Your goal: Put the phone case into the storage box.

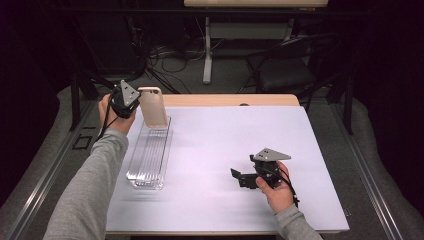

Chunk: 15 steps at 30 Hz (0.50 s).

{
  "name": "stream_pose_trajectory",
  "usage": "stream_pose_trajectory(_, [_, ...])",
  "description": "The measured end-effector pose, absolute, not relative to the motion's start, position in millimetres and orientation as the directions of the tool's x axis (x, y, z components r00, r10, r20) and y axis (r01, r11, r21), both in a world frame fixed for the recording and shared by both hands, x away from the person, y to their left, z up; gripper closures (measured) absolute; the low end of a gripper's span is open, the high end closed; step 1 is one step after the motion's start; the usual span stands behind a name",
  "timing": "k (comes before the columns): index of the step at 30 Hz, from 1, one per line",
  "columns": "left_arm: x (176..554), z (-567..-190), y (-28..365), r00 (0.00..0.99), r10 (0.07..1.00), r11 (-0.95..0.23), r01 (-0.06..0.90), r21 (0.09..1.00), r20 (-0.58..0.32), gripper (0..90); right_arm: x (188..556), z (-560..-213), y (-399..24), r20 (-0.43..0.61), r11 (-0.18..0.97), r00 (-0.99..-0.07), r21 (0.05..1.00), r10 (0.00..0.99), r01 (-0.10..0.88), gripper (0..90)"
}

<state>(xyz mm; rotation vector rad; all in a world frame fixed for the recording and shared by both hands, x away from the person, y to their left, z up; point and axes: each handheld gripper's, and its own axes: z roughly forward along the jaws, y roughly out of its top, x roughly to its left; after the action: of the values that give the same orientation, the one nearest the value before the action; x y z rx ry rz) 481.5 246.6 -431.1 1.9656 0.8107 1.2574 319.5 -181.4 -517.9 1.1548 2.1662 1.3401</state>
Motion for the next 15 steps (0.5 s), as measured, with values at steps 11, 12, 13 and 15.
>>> stream_pose_trajectory(11, [484,-439,241,0.340,0.768,-0.612,0.135,0.780,0.543,81.0,320,-518,-182,0.126,0.222,-0.611,0.859,0.781,0.461,11.4])
stream_pose_trajectory(12, [484,-440,240,0.340,0.763,-0.618,0.134,0.775,0.550,81.0,320,-518,-182,0.127,0.222,-0.611,0.859,0.782,0.462,11.4])
stream_pose_trajectory(13, [484,-441,239,0.342,0.762,-0.618,0.131,0.775,0.550,81.0,320,-518,-182,0.127,0.222,-0.611,0.859,0.781,0.462,11.4])
stream_pose_trajectory(15, [484,-443,237,0.343,0.753,-0.630,0.127,0.766,0.562,81.0,320,-518,-182,0.129,0.221,-0.611,0.858,0.781,0.463,11.4])
